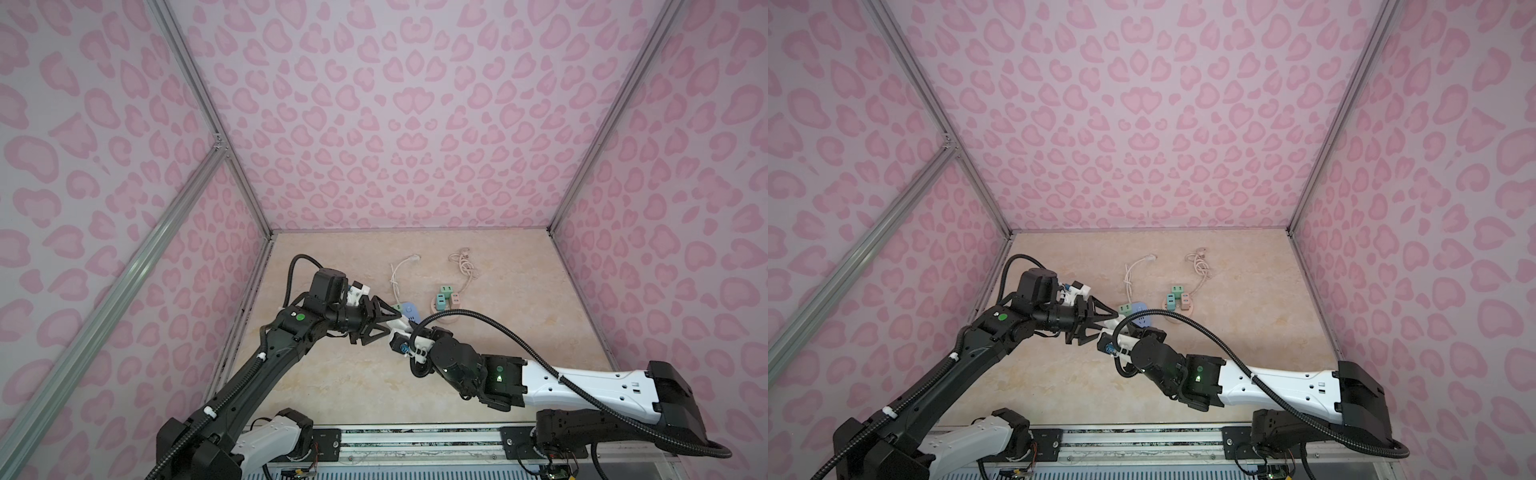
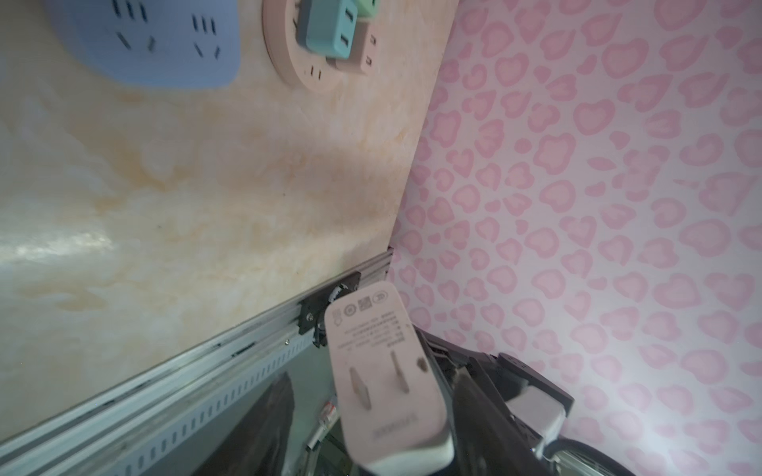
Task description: Insert the plug
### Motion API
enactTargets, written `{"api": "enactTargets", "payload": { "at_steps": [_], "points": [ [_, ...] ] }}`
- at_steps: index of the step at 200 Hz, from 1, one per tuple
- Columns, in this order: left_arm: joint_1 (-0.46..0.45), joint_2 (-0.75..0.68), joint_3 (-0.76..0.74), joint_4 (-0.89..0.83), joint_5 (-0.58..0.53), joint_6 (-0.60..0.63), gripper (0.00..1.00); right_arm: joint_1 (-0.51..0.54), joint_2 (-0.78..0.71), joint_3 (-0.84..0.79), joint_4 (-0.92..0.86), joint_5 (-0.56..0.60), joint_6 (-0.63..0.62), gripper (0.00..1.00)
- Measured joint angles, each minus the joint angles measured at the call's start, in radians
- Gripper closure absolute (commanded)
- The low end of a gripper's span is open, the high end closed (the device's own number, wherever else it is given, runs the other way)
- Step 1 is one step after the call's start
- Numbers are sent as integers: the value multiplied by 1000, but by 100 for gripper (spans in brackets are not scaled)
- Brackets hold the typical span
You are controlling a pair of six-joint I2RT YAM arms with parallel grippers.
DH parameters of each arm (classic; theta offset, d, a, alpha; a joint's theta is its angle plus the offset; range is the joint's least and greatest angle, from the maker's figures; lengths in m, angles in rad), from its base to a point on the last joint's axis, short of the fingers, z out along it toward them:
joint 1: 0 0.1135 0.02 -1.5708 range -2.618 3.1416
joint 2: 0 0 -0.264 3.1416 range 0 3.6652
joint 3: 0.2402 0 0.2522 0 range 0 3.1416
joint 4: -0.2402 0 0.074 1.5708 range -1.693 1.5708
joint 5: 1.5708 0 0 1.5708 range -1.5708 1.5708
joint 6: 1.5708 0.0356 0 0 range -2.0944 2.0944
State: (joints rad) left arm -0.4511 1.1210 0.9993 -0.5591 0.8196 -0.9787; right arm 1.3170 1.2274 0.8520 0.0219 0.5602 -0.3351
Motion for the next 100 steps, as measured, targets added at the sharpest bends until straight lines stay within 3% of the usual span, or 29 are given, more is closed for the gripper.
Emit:
{"api": "enactTargets", "payload": {
  "at_steps": [23,50,75,100],
  "points": [
    [6,-13,89,-102,-263,139,34,-147,-5,53,-111,-178,149,100],
    [8,-128,-21,-69,-511,249,35,-382,21,138,-229,-492,365,100],
    [8,-213,-138,40,-526,341,35,-536,66,185,-317,-818,522,100],
    [8,-239,-195,193,-410,389,37,-600,89,197,-348,-1093,646,100]
  ]
}}
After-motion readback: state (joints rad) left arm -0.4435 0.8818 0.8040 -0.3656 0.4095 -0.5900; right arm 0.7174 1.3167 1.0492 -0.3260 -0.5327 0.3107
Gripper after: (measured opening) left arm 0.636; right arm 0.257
